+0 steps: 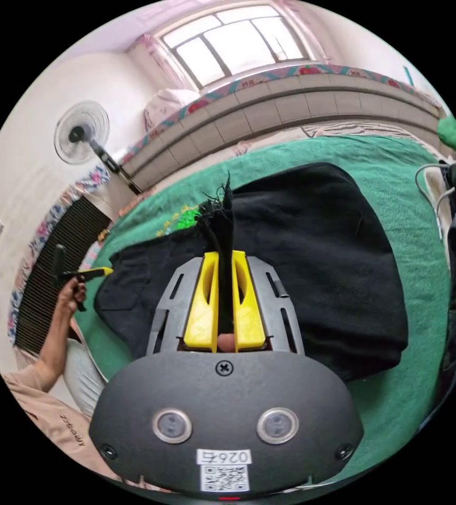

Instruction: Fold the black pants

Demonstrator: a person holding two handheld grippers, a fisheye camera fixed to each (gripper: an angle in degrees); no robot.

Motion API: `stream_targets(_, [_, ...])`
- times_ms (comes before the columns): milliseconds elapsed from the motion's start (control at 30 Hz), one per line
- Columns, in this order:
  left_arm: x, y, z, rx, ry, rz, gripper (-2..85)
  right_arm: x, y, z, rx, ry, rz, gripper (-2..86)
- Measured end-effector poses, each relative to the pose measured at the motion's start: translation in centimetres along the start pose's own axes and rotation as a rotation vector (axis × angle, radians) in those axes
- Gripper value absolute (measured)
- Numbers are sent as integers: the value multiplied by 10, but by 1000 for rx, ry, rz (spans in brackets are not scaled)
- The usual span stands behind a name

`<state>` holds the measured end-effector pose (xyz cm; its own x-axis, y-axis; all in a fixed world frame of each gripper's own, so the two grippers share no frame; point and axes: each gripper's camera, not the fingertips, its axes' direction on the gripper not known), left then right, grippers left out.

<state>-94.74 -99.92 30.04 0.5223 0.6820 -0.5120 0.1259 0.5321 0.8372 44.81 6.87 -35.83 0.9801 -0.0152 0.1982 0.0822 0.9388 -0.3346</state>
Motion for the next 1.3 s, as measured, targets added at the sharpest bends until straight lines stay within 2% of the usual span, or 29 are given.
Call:
stream_targets(100, [-27, 19, -28, 125, 161, -51, 14, -1, 16, -32, 108, -97, 1, -4])
stream_targets(200, [-44, 39, -65, 251, 228, -76, 11, -22, 37, -69, 208, -145, -79, -3])
stream_targets(233, [-45, 43, -73, 276, 215, -78, 11, -27, 42, -77, 229, -153, -96, -3])
stream_targets(300, [-47, 64, -114, 383, 73, -97, 14, -37, 61, -109, 313, -203, -140, -3])
stream_targets(367, [-53, 83, -141, 445, -44, -145, 20, -36, 72, -135, 377, -169, -140, -2])
stream_targets(433, [-66, 101, -155, 484, -86, -215, 31, -29, 79, -164, 422, 52, -80, 3])
stream_targets(500, [-85, 111, -153, 444, -78, -262, 42, -16, 92, -195, 491, 499, 43, 25])
stream_targets(567, [-96, 115, -151, 422, -57, -279, 52, -8, 103, -214, 538, 756, 136, 51])
stream_targets(600, [-99, 117, -152, 438, -34, -278, 59, -4, 105, -222, 534, 867, 183, 69])
stream_targets(700, [-97, 114, -150, 486, 32, -218, 76, -8, 111, -236, 560, 953, 200, 102])
stream_targets(833, [-83, 80, -112, 357, 78, -119, 125, -19, 109, -240, 554, 967, 128, 89])
stream_targets(967, [-65, 34, -35, 94, 60, -46, 151, -18, 91, -214, 395, 650, -70, 68])
stream_targets(1033, [-58, 22, -2, -8, 4, -56, 136, -4, 75, -191, 258, 490, -95, 79])
stream_targets(1100, [-33, 18, 12, -14, -199, -2, 95, 25, 54, -155, 68, 367, -67, 89])
stream_targets(1133, [-25, 17, 15, -27, -245, 27, 85, 32, 51, -145, 19, 354, -60, 91])
stream_targets(1200, [4, 12, 25, -70, -387, 155, 32, 64, 43, -105, -199, 366, -34, 55])
stream_targets(1300, [17, 13, 31, -42, -441, 238, 12, 66, 38, -130, -166, 424, -93, -8])
